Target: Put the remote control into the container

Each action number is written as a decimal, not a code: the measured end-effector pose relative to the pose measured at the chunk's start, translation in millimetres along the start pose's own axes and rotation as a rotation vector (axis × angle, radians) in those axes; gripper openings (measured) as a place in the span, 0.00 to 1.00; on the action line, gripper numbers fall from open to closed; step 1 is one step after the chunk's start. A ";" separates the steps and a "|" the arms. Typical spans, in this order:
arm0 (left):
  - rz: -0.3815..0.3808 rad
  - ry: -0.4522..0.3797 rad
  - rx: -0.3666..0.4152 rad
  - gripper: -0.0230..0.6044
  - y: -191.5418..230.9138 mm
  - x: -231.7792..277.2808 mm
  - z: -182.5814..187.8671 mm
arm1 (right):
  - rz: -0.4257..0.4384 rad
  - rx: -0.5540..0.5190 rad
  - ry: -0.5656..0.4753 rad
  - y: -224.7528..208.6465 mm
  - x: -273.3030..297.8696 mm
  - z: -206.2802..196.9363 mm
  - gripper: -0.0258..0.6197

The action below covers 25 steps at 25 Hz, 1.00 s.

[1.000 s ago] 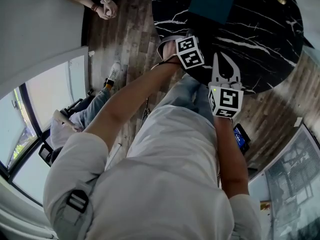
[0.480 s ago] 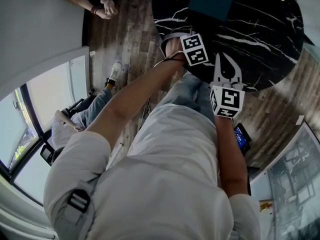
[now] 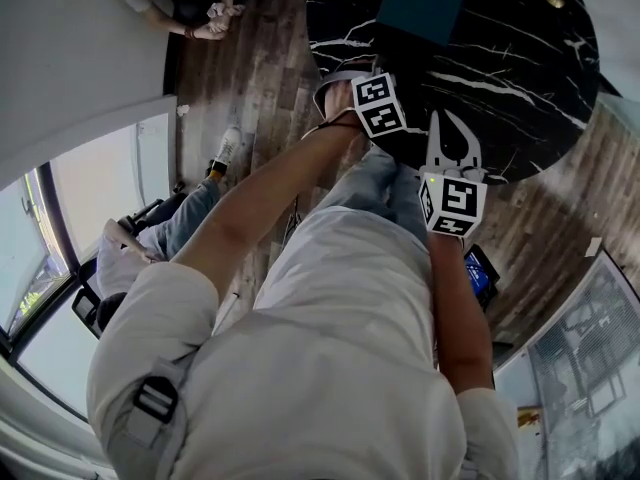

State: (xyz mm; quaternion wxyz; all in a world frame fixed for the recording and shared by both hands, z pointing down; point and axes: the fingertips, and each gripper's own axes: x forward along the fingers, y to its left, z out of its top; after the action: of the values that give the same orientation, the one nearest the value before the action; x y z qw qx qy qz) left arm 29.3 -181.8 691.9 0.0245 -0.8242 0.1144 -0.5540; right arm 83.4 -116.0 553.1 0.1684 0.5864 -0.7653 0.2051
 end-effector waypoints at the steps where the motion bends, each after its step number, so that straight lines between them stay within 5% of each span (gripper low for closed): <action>1: 0.013 -0.018 -0.008 0.22 0.7 -8.2 2.0 | 0.001 -0.002 -0.005 -0.1 -2.6 1.9 0.06; 7: 0.051 -0.147 -0.102 0.22 -7.6 -71.7 14.6 | 0.017 -0.011 -0.035 6.7 -22.1 17.6 0.06; 16: 0.085 -0.548 -0.399 0.21 1.6 -210.5 66.7 | 0.095 -0.044 -0.144 31.2 -65.2 78.5 0.05; 25: 0.095 -0.836 -0.493 0.06 -9.0 -324.5 105.6 | 0.171 -0.056 -0.272 59.0 -124.6 155.2 0.05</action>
State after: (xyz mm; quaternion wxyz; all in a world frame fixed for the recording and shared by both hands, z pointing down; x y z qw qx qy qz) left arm 10.9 -112.1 358.2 -0.1022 -0.9513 0.2599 -0.1302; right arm 55.5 -78.7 350.8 0.0612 0.5365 -0.8337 0.1159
